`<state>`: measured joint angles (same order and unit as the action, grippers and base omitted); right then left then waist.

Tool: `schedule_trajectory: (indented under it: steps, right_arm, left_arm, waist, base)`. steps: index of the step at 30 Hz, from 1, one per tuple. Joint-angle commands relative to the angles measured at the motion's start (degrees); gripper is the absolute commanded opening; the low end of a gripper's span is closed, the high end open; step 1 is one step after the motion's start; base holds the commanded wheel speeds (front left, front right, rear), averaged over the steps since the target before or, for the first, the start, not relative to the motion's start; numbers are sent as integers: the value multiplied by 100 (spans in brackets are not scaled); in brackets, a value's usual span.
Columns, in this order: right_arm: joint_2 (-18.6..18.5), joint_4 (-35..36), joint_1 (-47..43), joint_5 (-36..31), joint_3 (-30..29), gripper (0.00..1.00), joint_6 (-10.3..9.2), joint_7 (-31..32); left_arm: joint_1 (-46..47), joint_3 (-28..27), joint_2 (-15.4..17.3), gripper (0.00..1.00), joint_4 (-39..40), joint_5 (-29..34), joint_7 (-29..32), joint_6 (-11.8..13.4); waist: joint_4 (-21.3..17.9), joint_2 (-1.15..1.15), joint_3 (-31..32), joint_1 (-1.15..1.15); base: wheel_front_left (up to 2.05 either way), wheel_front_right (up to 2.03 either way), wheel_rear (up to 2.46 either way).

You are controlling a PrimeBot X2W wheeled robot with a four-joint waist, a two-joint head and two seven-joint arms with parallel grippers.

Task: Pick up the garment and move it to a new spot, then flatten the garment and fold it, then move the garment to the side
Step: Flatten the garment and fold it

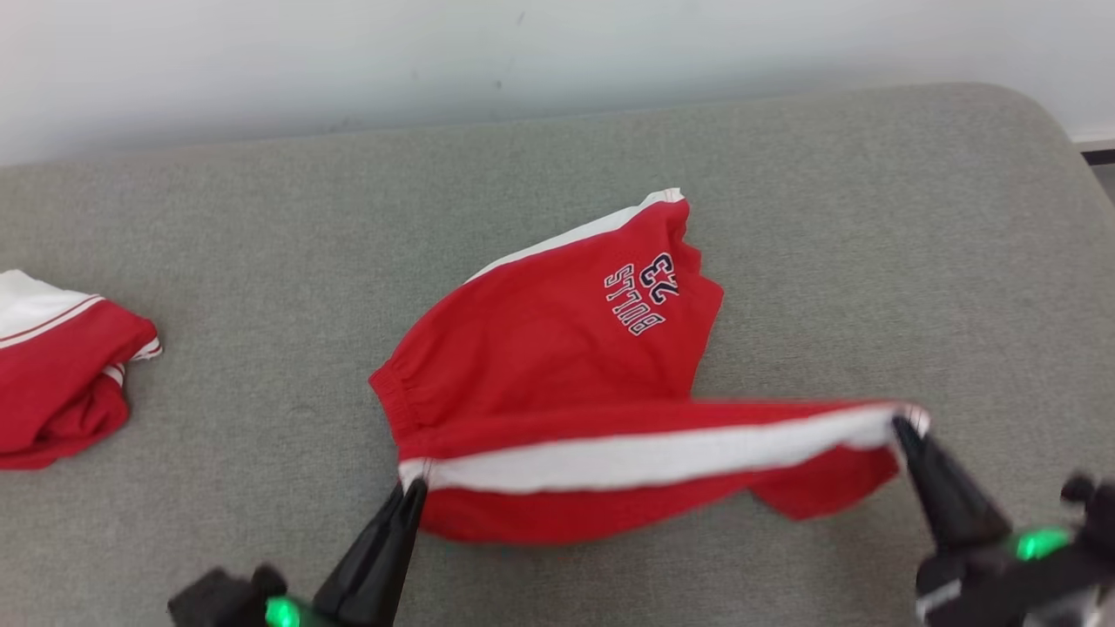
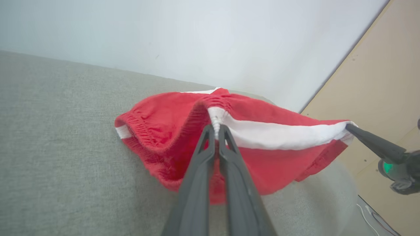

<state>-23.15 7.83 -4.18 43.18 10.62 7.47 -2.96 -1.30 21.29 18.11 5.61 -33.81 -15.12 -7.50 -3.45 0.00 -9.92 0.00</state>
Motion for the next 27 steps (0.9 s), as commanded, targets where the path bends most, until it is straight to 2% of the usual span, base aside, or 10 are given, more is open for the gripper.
schedule_trajectory:
  steps: [1, 3, 7, 15, 19, 24, 25, 26, 27]
  right_arm:
    - [-108, -229, 626, -39, -26, 0, 6, 89]
    - [-123, -381, 920, -9, -30, 0, 6, 129]
    - [-211, -1089, 2187, -128, 54, 0, 6, 278]
    - [41, -3049, 4553, -489, 509, 0, 6, 441]
    - [285, -3999, 5341, -670, 744, 0, 6, 246]
    - [448, -5081, 5967, -795, 1020, 0, 6, 65]
    - [481, -5213, 6051, -822, 1093, 28, 6, -9]
    - [493, -5341, 6123, -812, 1153, 100, 6, -89]
    - [507, -5443, 6168, -780, 1225, 100, 6, -149]
  left_arm:
    - [422, 118, 39, 0, -98, -25, -3, 8]
    - [649, 187, 42, 0, -179, -39, -3, 8]
    - [1525, 375, -23, 0, -666, -213, -3, 7]
    - [3131, 619, -280, 0, -1932, -569, -3, 7]
    - [3535, 671, -403, 0, -2481, -633, -4, 7]
    - [3787, 754, -547, 0, -2758, -576, -3, 7]
    - [3795, 764, -564, 0, -2798, -574, -3, 8]
    - [3826, 764, -578, 39, -2827, -528, -3, 7]
    - [3849, 758, -594, 88, -2854, -478, -3, 7]
  waist:
    - [177, 0, -203, 0]
    - [245, 0, -268, 0]
    - [524, 0, -582, 0]
    - [962, 0, -1249, 0]
    - [1085, 0, -1466, 0]
    - [1192, 0, -1619, 0]
    - [1207, 0, -1621, 0]
    - [1226, 0, -1620, 0]
    - [1236, 0, -1615, 0]
  base:
    - [0, 0, 0]
    - [0, 0, 0]
    - [0, 0, 0]
    - [0, 0, 0]
    - [0, 0, 0]
    - [0, 0, 0]
    - [0, 0, 0]
    - [0, 0, 0]
    - [0, 0, 0]
